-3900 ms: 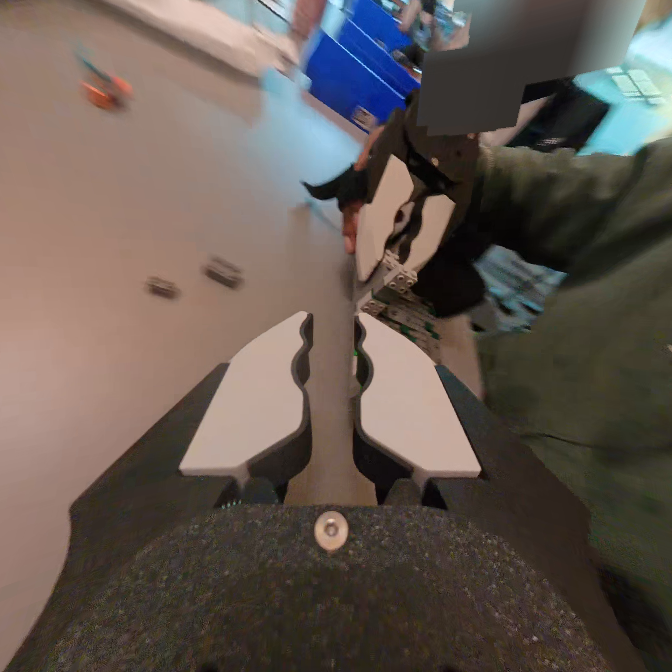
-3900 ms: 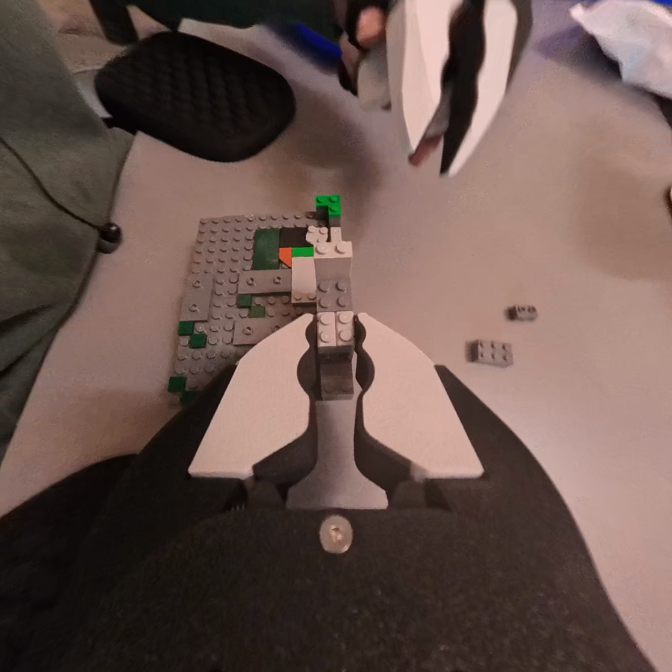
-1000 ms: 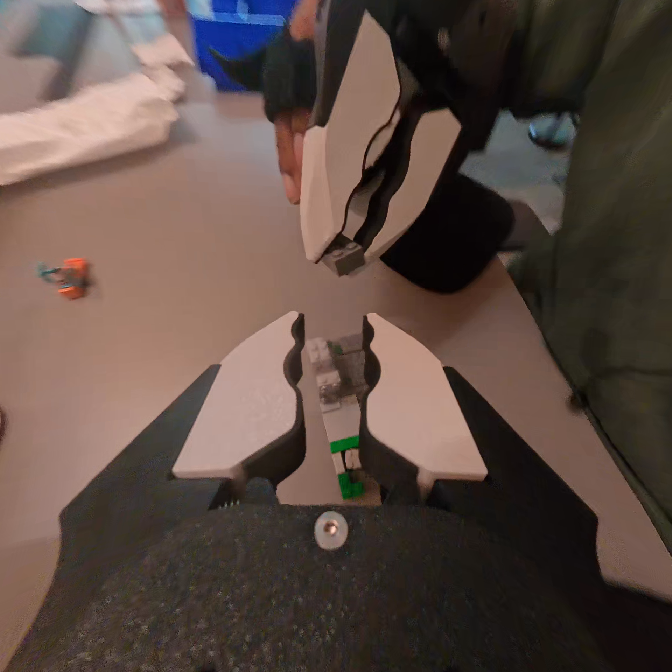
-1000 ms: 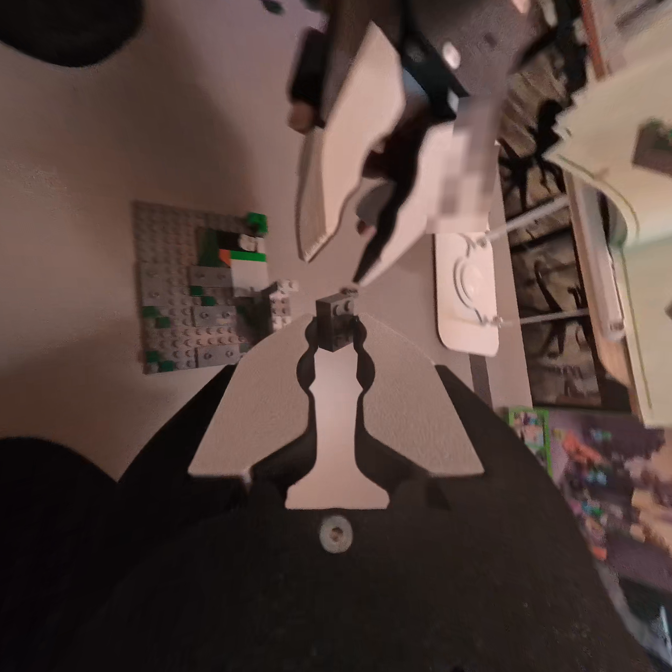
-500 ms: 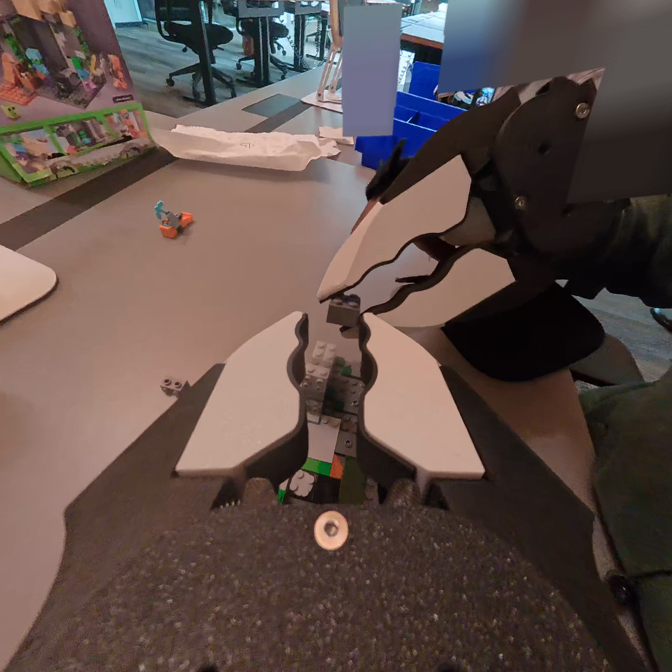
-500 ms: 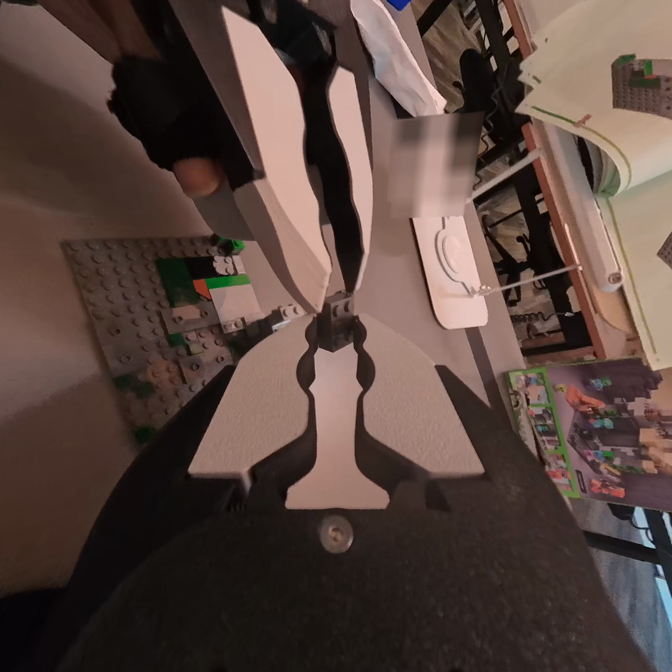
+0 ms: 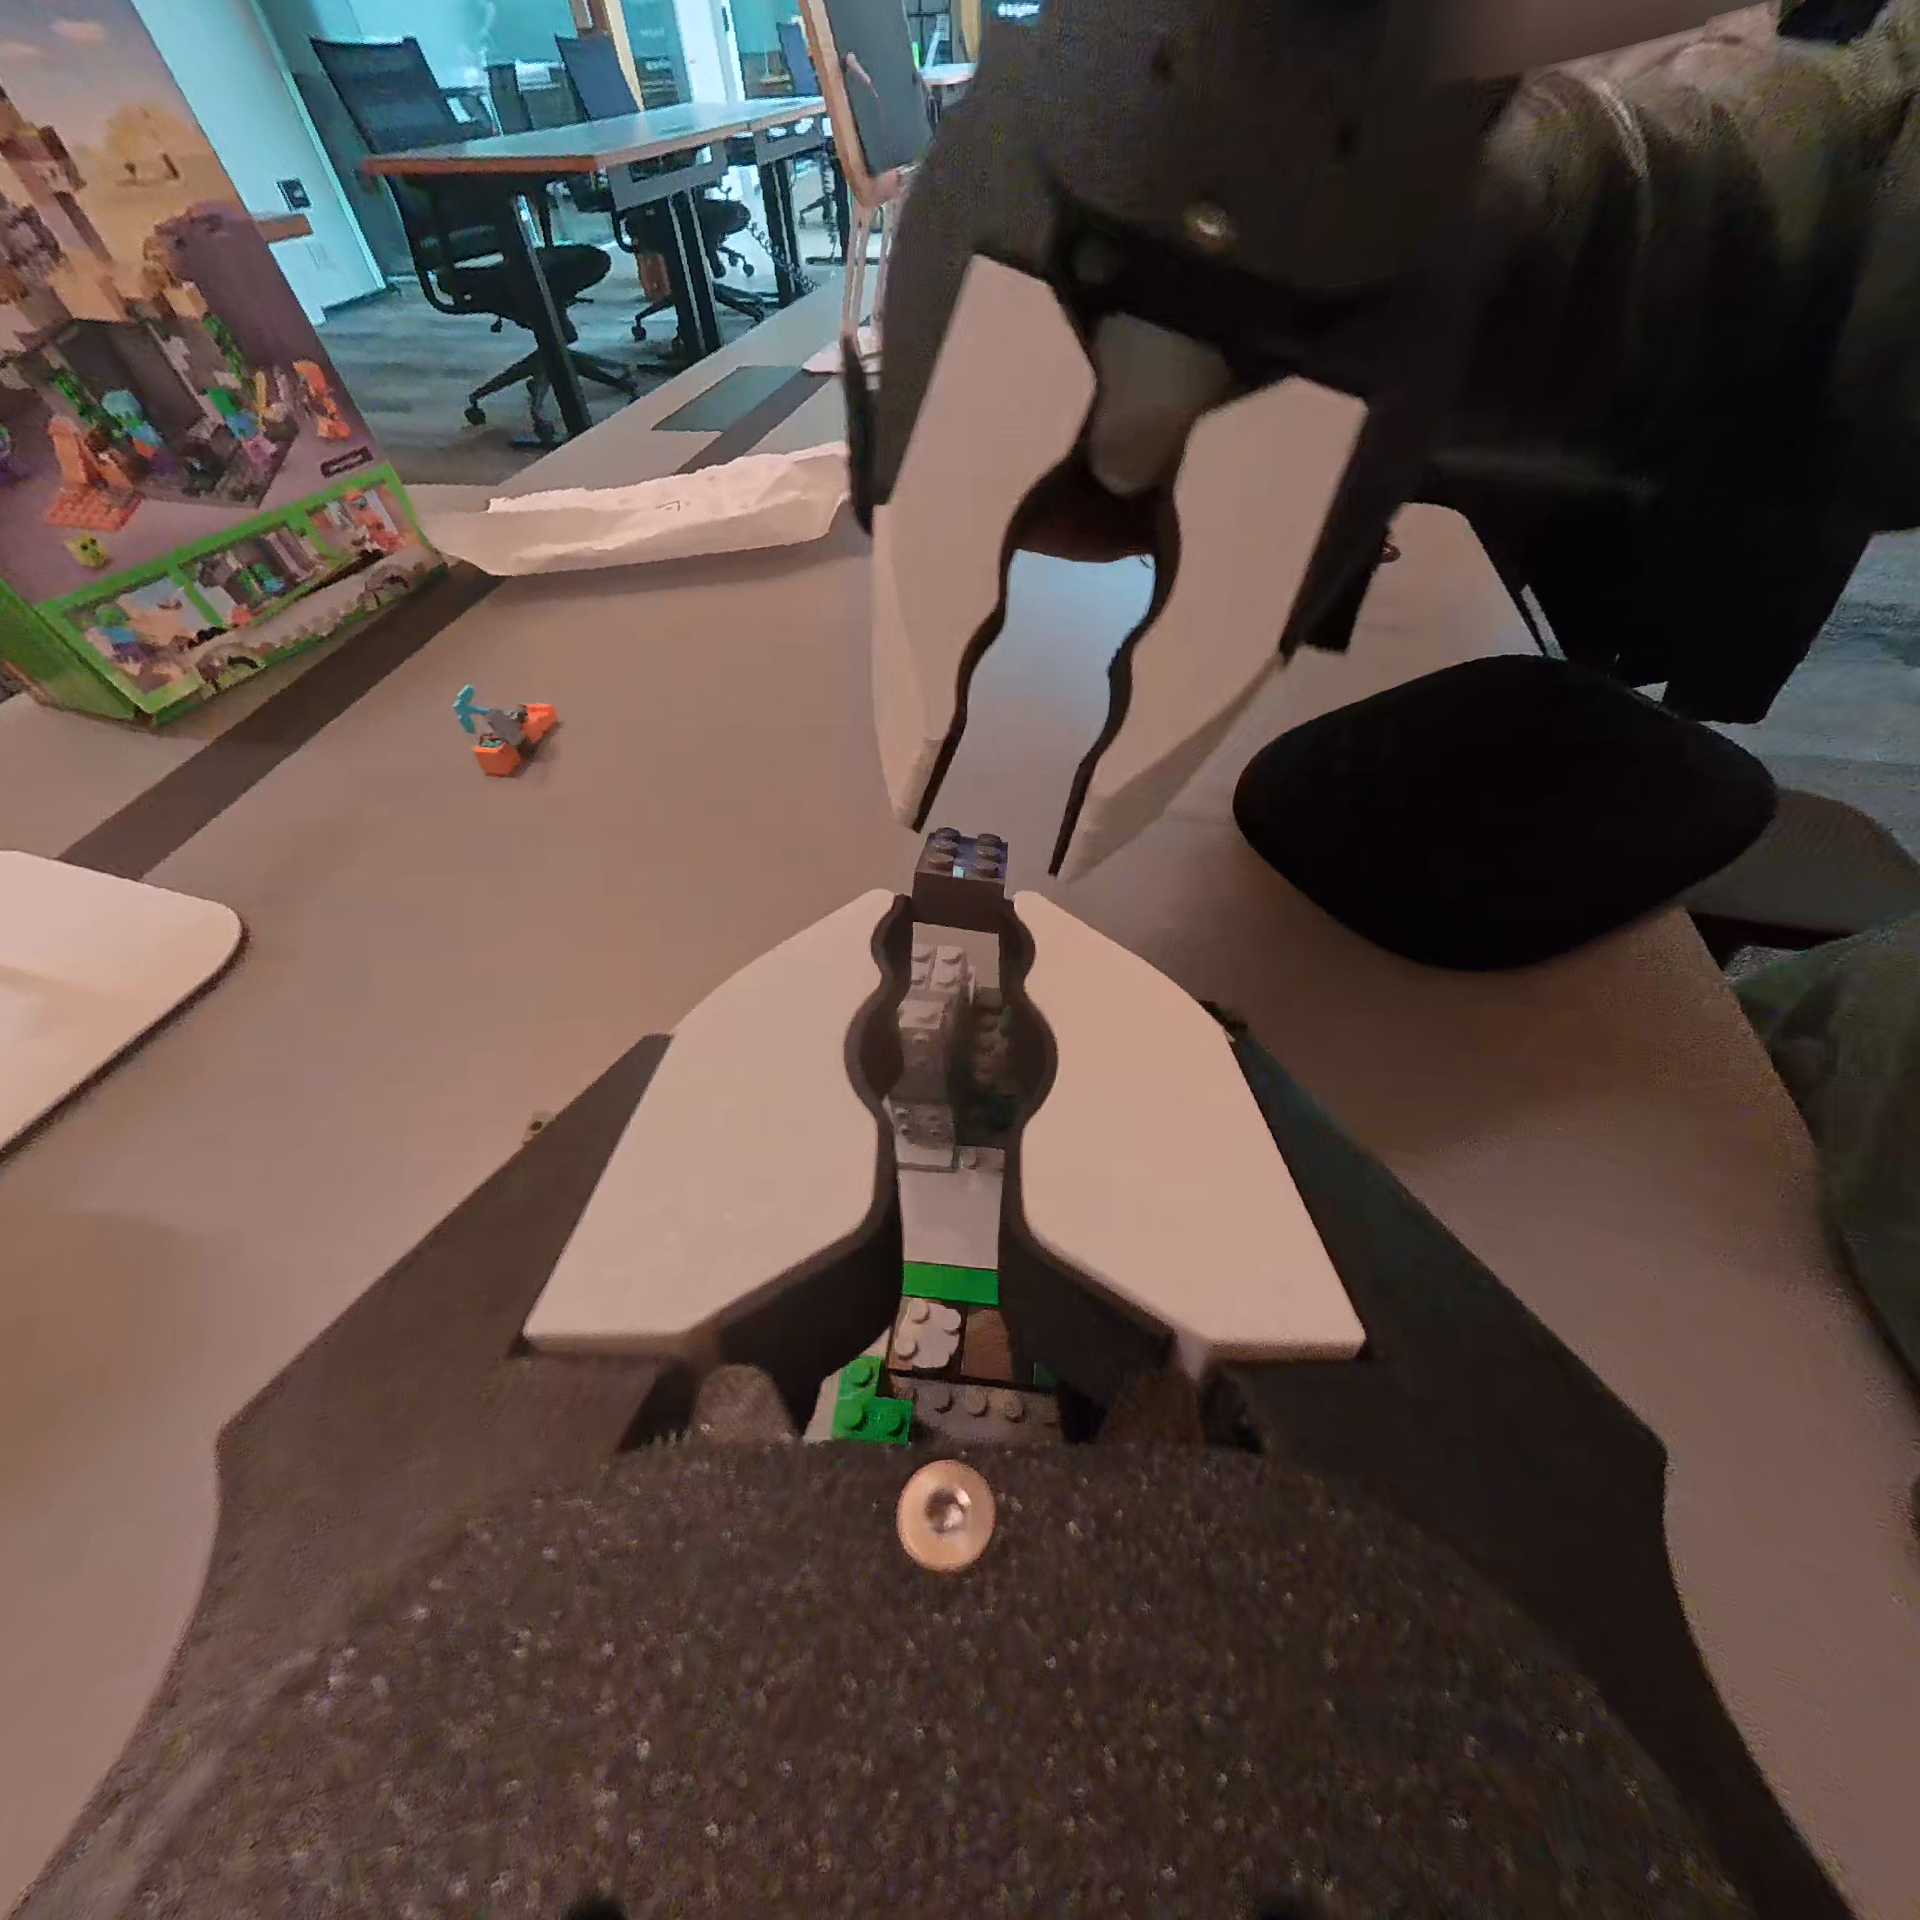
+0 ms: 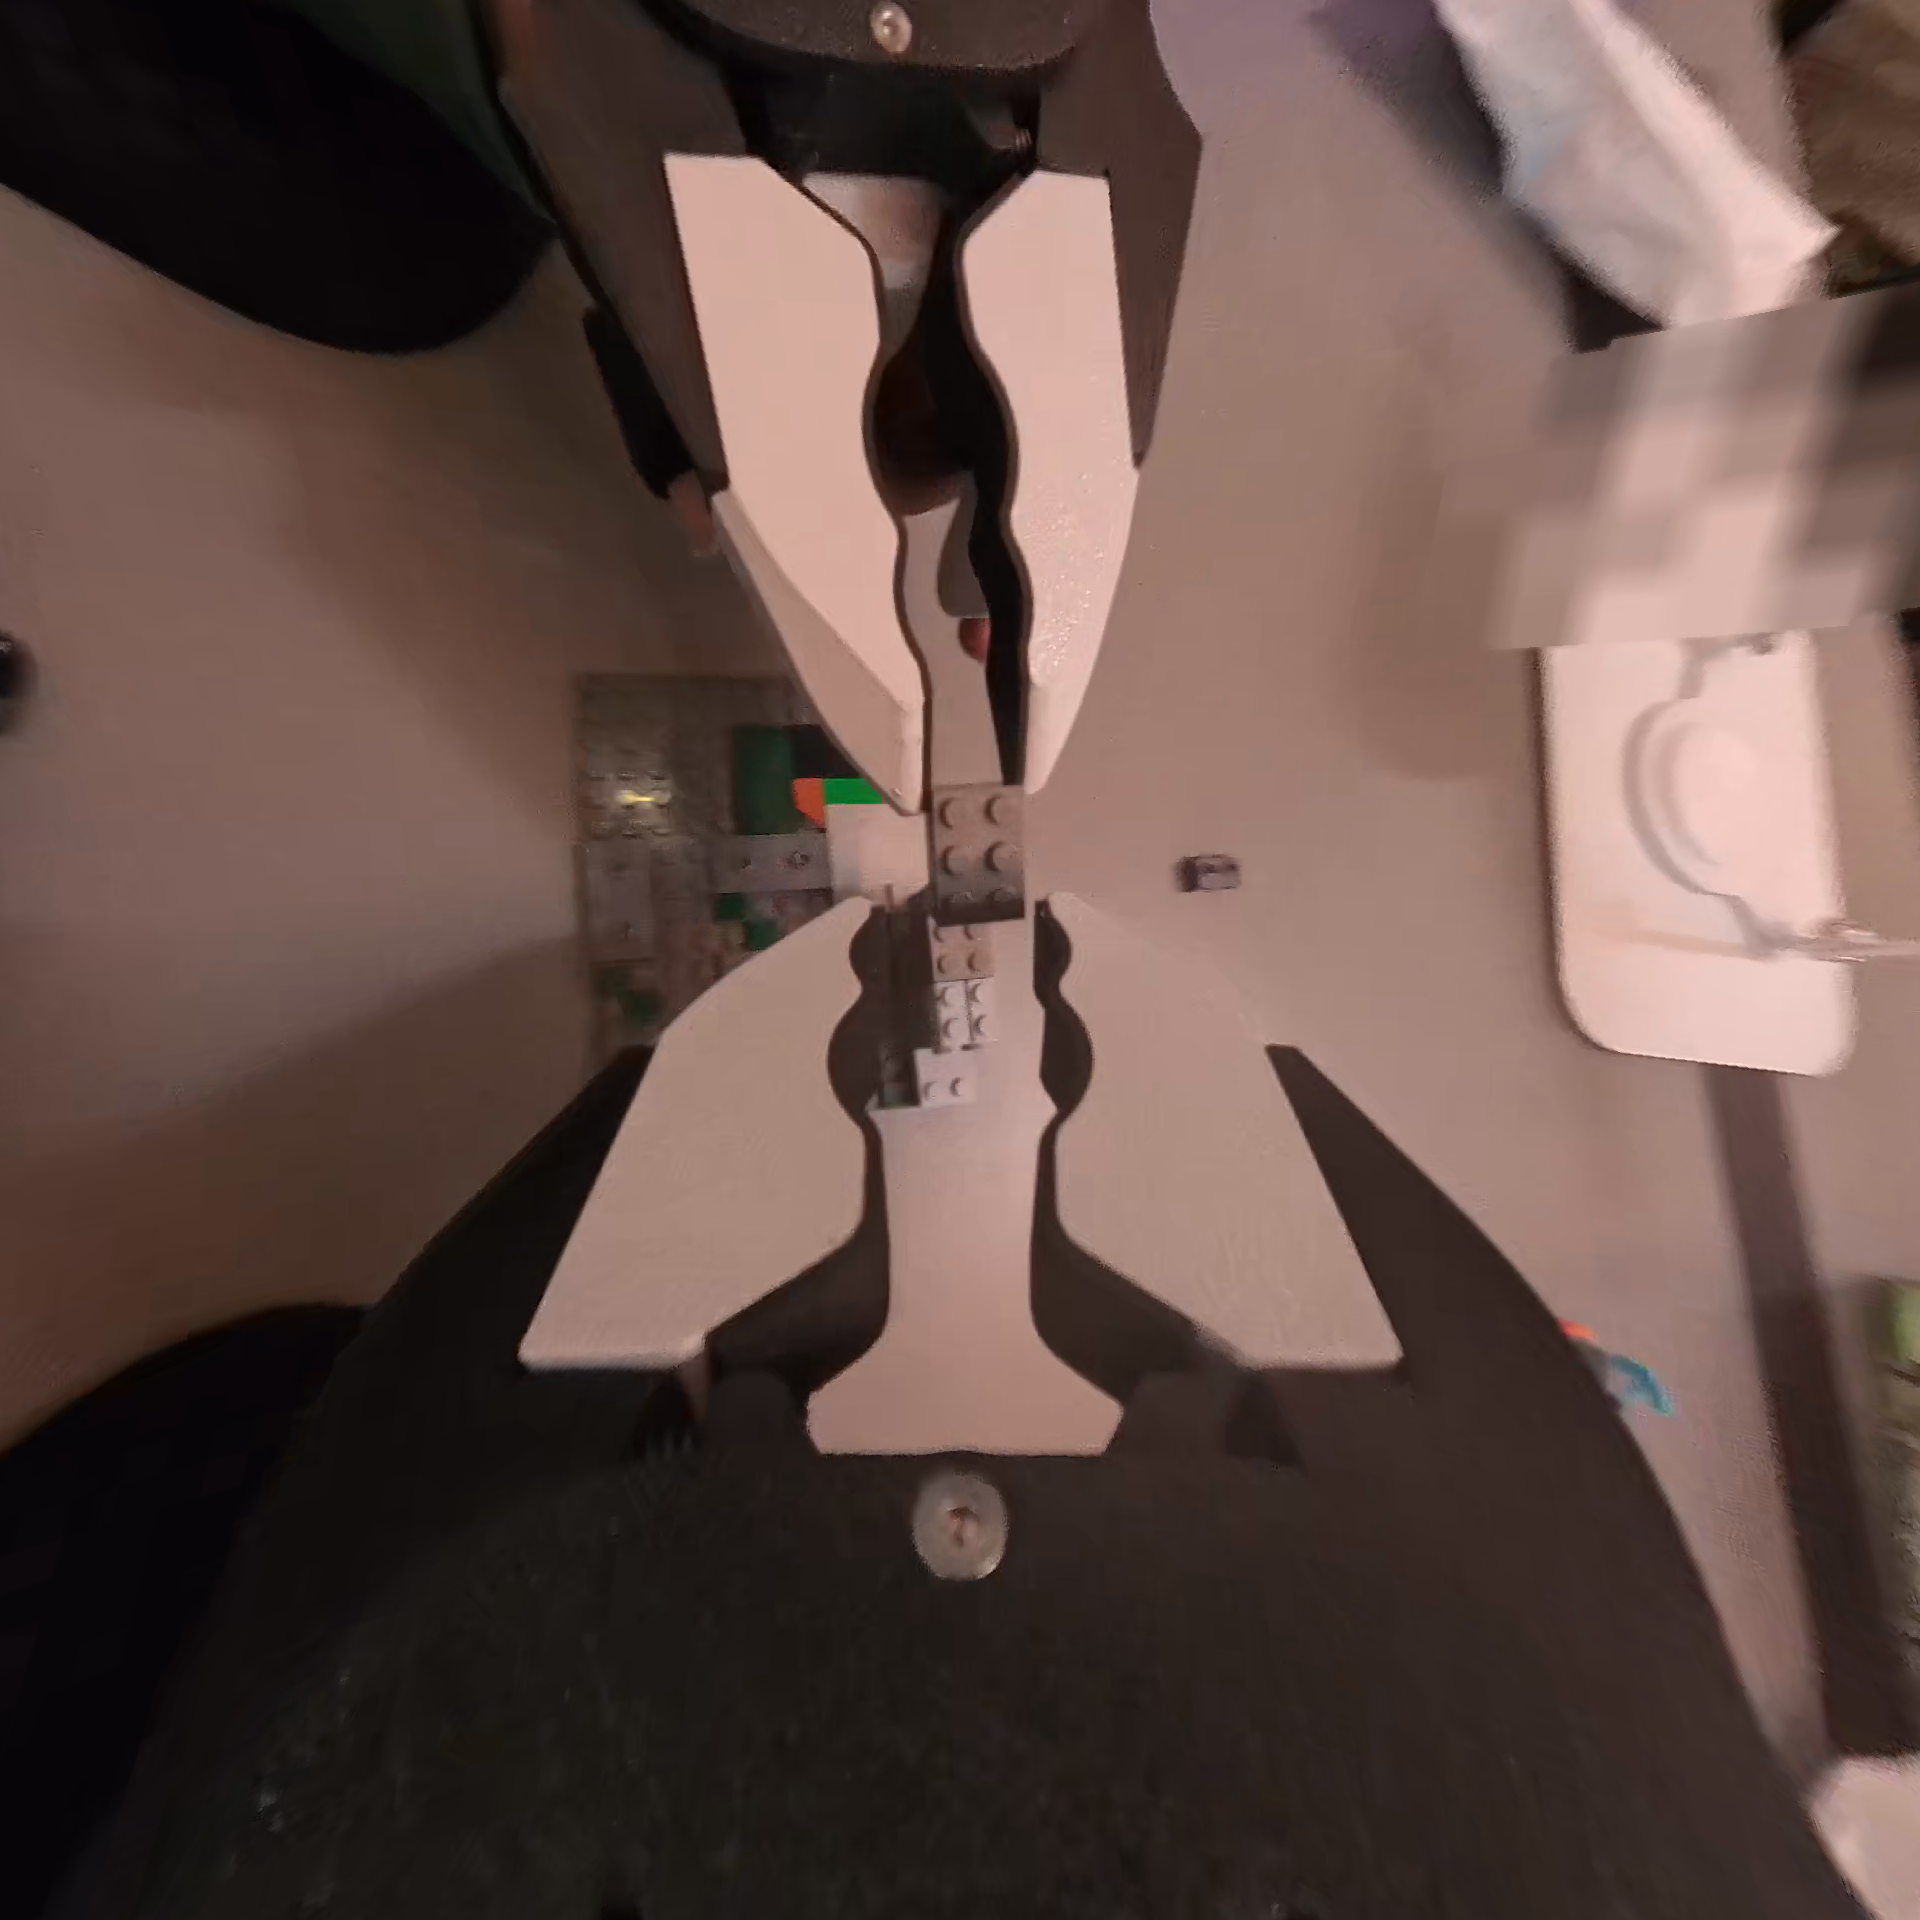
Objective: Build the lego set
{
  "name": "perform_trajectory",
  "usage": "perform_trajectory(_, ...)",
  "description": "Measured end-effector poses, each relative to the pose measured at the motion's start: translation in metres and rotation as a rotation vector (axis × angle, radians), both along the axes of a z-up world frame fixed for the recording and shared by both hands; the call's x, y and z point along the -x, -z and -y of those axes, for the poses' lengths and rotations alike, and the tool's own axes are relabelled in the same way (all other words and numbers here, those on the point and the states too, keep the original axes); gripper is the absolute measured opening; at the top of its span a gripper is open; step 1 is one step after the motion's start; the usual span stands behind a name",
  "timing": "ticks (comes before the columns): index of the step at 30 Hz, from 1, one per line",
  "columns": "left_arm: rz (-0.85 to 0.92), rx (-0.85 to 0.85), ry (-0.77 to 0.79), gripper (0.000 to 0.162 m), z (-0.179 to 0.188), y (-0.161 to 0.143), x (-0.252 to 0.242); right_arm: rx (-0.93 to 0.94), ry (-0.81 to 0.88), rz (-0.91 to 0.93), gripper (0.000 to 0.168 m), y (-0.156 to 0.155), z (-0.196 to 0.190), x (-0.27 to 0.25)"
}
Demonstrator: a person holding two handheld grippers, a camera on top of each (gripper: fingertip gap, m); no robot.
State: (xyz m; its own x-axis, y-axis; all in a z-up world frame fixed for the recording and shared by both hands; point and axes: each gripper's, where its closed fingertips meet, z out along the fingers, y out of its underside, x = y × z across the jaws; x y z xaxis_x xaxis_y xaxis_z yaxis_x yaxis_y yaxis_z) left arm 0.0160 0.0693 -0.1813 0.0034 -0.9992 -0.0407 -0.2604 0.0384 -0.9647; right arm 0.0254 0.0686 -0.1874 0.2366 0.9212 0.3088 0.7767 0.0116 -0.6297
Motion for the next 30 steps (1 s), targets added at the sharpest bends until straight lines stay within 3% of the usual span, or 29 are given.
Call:
perform_trajectory(7,0.002,-0.060,-0.003,0.015,0.002,0.000,0.000,0.246,-0.092,0.014,0.024,-0.001,0.001,0.005)
perform_trajectory(10,-0.001,-0.073,0.001,0.015,0.002,0.001,0.000,0.239,-0.108,0.038,0.016,0.000,0.000,0.009)
perform_trajectory(16,-0.023,-0.040,-0.019,0.019,-0.003,0.004,0.000,0.280,-0.075,0.107,0.016,0.003,-0.003,0.005)
perform_trajectory(21,-0.127,-0.044,-0.048,0.029,-0.013,0.021,0.008,0.358,-0.006,0.234,0.016,0.017,-0.013,-0.010)
perform_trajectory(30,-0.212,-0.050,-0.070,0.028,-0.022,0.038,0.017,0.375,-0.030,0.360,0.016,0.043,-0.014,-0.014)
